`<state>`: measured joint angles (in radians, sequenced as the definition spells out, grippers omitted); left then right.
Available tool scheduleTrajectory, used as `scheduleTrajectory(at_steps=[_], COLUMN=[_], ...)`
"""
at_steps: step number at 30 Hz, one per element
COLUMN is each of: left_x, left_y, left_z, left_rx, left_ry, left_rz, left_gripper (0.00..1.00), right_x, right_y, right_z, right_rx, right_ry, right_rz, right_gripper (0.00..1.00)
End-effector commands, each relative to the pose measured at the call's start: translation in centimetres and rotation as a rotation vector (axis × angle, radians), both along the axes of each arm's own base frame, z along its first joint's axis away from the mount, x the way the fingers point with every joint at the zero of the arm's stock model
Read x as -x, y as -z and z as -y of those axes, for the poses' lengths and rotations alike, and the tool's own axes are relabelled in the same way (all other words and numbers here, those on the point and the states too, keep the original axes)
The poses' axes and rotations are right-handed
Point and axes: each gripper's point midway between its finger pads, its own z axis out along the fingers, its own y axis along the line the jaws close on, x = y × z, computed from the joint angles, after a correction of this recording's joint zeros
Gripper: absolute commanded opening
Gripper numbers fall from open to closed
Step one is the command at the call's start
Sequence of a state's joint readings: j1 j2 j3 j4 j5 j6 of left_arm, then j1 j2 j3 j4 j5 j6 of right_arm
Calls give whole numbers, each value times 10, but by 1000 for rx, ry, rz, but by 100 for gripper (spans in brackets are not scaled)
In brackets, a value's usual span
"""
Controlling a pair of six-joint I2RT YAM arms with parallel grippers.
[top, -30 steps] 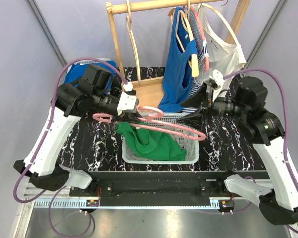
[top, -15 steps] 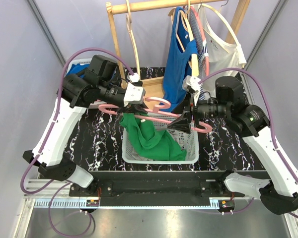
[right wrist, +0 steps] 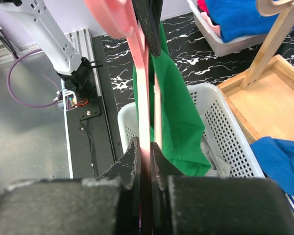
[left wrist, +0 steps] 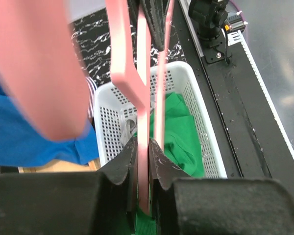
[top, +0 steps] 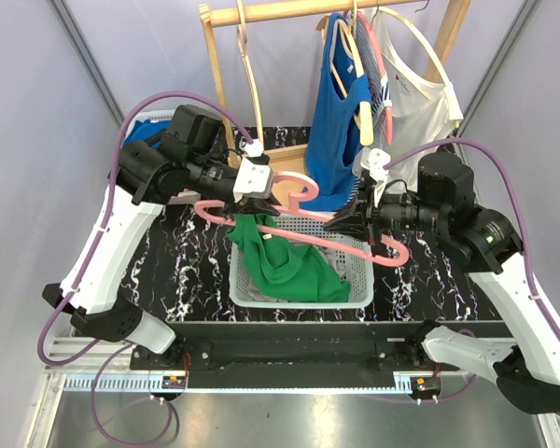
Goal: Remove the tank top from the hanger
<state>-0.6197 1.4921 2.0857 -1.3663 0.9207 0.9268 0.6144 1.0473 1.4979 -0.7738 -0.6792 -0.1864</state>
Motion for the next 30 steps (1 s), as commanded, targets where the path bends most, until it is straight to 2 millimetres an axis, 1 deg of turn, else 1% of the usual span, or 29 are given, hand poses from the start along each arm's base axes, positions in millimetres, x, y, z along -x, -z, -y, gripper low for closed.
scheduleTrajectory(at_steps=[1,3,4,5,8,9,13,15,18,21,24,25,27,30], left_x=[11,11,7,5,2,1,-1,-2,-3,-5,-5,-5,-5,-5], left_y=[-3,-7,-9,-9,-12,-12,-12,-13,-13,-12,-14,-15,-16,-16], left_z=[-11,-11,-9,-8,-8,-8,-9,-10,-11,-12,-13,-14,-14,-17], left_rx=[-5,9,23,28,51,48,47,50,45,41,44,46,45,41], left_ry=[-10,-27,-38,-51,-72,-82,-94,-97,-104,-111,-115,-116,-124,-137], left_rz=[17,23,36,28,49,51,71,79,91,105,112,116,116,119], left_gripper=[14,30,41,55,73,75,76,75,73,67,55,48,43,40], right_x=[-2,1,2,3,11,13,23,25,26,27,24,23,21,18], right_y=[-21,-24,-23,-25,-29,-31,-37,-40,-38,-34,-29,-27,-25,-19], right_z=[8,12,14,17,24,26,33,33,34,34,35,35,37,37], right_rx=[-51,-59,-56,-57,-62,-66,-67,-71,-66,-61,-48,-43,-35,-20], right_ry=[62,77,84,98,109,109,109,102,102,105,117,122,137,149], right_rz=[65,70,62,68,77,82,83,82,73,60,56,56,54,49], right_gripper=[0,0,0,0,0,0,0,0,0,0,0,0,0,0])
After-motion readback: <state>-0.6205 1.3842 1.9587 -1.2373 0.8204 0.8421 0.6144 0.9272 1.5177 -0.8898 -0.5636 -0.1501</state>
